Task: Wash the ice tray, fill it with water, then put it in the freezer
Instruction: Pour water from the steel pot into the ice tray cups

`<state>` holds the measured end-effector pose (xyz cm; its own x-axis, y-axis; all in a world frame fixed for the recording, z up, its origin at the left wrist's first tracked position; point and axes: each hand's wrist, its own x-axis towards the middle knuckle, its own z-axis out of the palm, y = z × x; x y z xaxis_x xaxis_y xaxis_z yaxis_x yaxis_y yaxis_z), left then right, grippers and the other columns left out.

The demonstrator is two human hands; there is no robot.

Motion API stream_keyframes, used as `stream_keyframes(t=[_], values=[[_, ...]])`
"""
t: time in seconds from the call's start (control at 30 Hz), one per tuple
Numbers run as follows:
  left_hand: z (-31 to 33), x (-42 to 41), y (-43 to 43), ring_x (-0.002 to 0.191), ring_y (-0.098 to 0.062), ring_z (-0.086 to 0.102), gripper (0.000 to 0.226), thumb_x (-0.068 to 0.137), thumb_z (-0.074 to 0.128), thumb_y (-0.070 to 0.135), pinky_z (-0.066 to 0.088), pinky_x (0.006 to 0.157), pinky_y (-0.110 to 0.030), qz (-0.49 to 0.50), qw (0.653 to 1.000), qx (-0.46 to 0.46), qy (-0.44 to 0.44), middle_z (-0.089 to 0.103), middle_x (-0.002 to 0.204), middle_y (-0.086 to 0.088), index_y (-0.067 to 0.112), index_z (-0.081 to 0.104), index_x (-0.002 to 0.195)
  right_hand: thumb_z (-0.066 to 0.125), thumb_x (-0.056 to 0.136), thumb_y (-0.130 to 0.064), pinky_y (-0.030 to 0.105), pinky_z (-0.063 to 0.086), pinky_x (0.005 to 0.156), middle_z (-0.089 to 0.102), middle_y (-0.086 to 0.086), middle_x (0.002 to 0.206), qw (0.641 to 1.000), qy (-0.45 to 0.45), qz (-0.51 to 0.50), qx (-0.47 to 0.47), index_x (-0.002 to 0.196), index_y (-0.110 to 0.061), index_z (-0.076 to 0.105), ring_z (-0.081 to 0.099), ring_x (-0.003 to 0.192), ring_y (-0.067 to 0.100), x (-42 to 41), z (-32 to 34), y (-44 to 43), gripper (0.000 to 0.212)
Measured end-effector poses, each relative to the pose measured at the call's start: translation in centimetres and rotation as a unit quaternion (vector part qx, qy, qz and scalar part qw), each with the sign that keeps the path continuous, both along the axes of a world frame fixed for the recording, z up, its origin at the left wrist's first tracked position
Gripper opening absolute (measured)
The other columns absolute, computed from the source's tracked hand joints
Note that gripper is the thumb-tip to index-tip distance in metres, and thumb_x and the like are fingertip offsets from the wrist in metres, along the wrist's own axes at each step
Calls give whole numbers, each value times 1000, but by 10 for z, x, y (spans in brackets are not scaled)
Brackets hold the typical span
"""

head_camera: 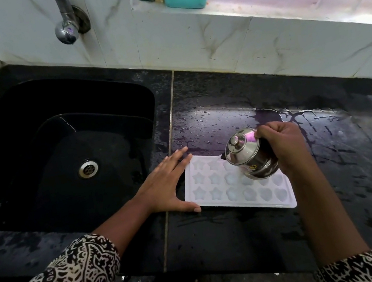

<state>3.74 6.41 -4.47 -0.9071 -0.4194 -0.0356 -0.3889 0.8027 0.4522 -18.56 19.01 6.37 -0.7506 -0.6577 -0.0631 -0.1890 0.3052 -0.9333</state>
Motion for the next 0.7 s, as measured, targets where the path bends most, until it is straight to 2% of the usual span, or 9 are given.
stream_keyframes(t=[0.13,0.33,0.53,0.6,0.7], values=[[-1,0,0,147,-10,3,129,54,56,88,2,119,-33,-2,1000,0,3,-2,161,6,21,8,153,59,82,-6,14,41,42,43,0,46,1000,-7,-5,-2,54,-8,48,42,39,1,0,0,1,30],[-1,0,0,147,-9,4,129,54,54,90,3,120,-34,-3,1000,-1,4,1,161,6,21,8,153,58,83,-7,14,42,42,45,5,52,1000,-10,-3,4,56,-7,49,45,40,0,0,2,1,28],[-3,0,-1,147,-8,4,129,53,53,90,3,120,-34,-3,1000,-2,4,2,161,6,22,8,153,59,81,-8,18,43,45,46,6,54,1000,-25,-18,3,62,-3,53,46,47,8,-2,1,2,21],[-3,1,0,146,-8,4,129,53,53,90,2,120,-32,-3,1000,-3,6,3,161,6,21,8,153,57,80,-4,16,40,43,43,3,49,998,-53,-30,-14,62,-1,51,43,46,8,-4,0,3,20],[-3,1,-1,146,-8,5,129,53,51,91,2,120,-33,-5,1000,-3,8,5,160,5,21,7,153,55,81,-2,15,38,43,42,-8,40,992,-105,-53,-43,55,-10,46,42,43,5,-8,-1,8,28]])
